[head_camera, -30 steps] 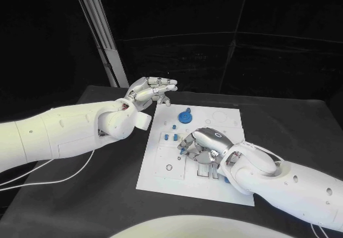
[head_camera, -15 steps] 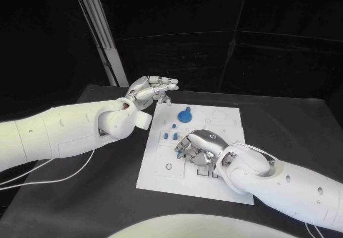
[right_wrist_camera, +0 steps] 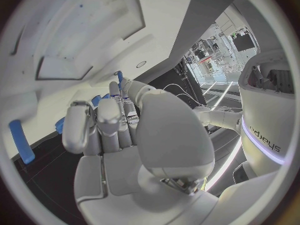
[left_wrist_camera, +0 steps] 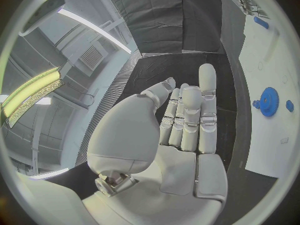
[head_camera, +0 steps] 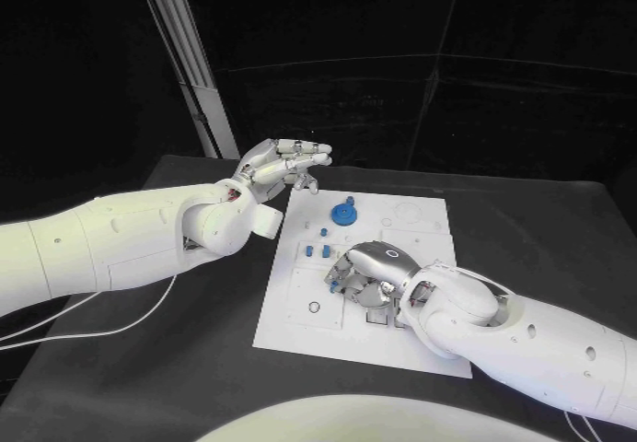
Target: Assemble the parts on the task board
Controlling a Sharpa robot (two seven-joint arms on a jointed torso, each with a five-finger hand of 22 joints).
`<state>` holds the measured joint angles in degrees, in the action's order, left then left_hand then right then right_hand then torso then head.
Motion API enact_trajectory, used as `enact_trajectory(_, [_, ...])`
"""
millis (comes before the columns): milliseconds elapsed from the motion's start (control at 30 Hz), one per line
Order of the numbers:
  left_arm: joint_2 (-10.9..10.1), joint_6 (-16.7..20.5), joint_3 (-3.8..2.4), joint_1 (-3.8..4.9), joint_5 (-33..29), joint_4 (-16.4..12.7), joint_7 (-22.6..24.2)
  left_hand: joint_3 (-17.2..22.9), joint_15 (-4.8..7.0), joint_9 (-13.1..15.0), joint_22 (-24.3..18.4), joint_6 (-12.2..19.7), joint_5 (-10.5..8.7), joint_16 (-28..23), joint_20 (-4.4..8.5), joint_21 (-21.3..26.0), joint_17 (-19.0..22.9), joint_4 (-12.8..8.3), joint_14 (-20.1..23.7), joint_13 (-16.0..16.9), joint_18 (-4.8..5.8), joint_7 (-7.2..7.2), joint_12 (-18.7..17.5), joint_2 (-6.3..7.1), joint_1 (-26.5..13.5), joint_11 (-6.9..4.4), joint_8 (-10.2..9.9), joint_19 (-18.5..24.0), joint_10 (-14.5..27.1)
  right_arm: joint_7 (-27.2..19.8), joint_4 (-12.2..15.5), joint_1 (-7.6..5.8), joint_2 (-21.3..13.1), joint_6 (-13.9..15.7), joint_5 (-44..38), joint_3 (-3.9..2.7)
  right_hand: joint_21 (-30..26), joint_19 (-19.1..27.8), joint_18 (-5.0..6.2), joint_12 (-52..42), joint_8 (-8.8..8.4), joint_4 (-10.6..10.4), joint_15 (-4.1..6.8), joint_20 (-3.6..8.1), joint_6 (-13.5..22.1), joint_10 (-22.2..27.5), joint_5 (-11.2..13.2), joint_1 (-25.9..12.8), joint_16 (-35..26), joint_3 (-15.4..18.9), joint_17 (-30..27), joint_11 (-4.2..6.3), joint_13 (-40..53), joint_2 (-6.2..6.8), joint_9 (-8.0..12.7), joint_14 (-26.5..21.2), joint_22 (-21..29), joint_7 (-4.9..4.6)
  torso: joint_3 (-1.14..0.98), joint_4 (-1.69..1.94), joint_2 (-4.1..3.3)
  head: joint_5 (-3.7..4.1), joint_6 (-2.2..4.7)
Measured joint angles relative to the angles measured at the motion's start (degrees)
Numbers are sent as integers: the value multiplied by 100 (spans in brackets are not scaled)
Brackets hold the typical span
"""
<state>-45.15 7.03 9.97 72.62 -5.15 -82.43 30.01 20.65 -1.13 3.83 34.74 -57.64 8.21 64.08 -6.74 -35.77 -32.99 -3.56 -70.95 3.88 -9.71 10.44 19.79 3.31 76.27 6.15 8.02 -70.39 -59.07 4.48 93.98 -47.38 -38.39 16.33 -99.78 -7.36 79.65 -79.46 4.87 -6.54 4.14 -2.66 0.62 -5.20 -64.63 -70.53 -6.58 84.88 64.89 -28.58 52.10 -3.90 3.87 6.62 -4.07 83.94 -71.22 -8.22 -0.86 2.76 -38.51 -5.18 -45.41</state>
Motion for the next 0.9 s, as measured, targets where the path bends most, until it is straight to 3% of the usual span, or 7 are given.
enact_trajectory(900, [3, -39, 0, 1, -1, 26, -36, 0, 0, 1, -11, 21, 0, 0, 0, 23, 23, 0, 0, 1, 0, 21, 0, 0, 0, 0, 0, 0, 0, 201, 6, -9, 68, -186, -334, -10, 0, 0, 0, 0, -4, 0, 0, 0, 2, 0, 3, -46, 0, 1, 1, 0, 0, -1, 11, 0, 1, 1, -1, -4, 1, -8, 1])
